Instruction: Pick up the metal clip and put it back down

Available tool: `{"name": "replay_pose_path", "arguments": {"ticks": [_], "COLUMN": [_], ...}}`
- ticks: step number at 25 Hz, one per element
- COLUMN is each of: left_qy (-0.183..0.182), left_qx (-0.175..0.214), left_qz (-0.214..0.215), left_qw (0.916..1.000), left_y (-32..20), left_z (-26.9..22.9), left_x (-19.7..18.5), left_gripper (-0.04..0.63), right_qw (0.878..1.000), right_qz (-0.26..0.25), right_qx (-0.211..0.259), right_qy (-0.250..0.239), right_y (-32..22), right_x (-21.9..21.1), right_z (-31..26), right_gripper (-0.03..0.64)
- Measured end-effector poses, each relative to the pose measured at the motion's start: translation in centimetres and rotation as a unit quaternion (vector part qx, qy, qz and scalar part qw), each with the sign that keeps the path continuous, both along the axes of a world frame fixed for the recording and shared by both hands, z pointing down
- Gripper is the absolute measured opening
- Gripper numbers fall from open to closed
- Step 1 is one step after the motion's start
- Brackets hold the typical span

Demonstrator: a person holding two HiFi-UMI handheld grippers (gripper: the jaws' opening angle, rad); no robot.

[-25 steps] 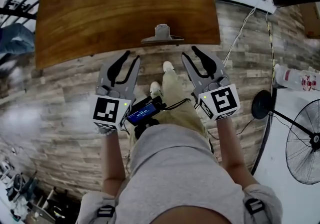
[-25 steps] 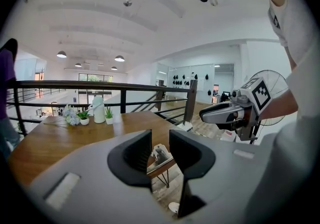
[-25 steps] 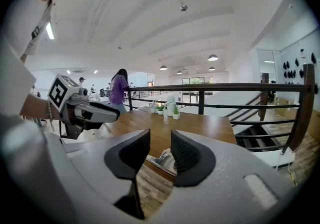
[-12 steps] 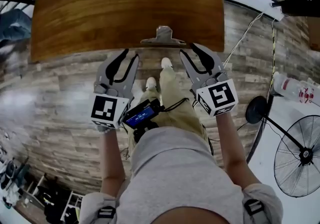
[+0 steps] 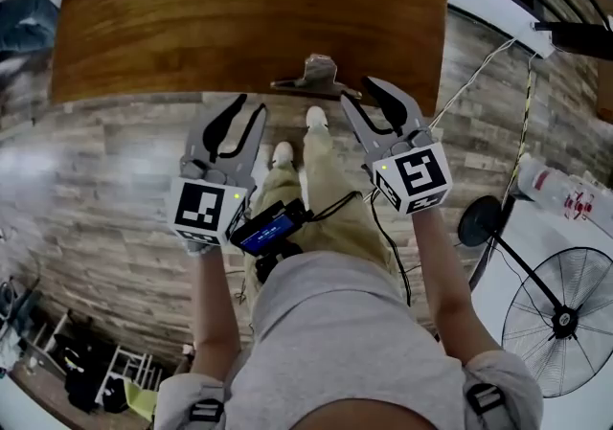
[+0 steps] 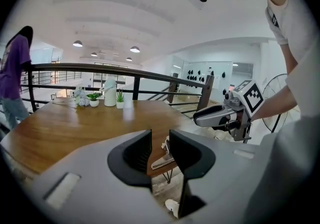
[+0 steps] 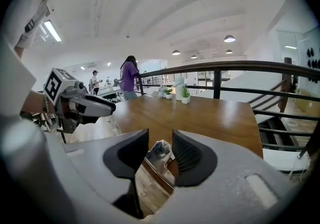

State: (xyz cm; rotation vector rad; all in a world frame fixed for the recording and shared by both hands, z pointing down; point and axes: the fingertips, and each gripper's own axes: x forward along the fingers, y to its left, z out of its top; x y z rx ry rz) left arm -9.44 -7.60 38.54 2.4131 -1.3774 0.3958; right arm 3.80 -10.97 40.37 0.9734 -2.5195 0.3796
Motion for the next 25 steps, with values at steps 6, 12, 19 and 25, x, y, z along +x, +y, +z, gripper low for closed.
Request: {"name": "replay_pose_path", "arguments": {"ticks": [6, 12, 19, 25], "left_qy": [0.001, -0.003, 0.004, 0.004], "left_qx": [-0.009, -0.027, -0.034, -0.051], "left_qz": [-0.014, -0.018, -0.022, -0.031], "left_qw": [0.9999, 0.9995, 0.9992, 0.9982], "left_y": [-0.6, -1.1, -2.3, -2.6], "left_z": [1.3, 2.9, 4.3, 5.9], "left_x": [-0.1, -0.2, -0.1, -0.8], "left_gripper": [0.109, 0.109, 0.109, 0.109], "right_qw": [0.999, 0.997, 0.994, 0.991], "right_qz": [-0.032, -0.058, -0.079, -0.096], "right_qx": [-0.021, -0.039, -0.065, -0.084], "right_qy": [0.014, 0.028, 0.038, 0.039], "right_y": [-0.9, -1.8, -2.9, -2.9], "right_x": [-0.5, -1.4, -2.2, -3.2], "right_z": [2.5, 4.9, 7.7, 9.4], "right_gripper": [0.146, 0.146, 0.149, 0.149]}}
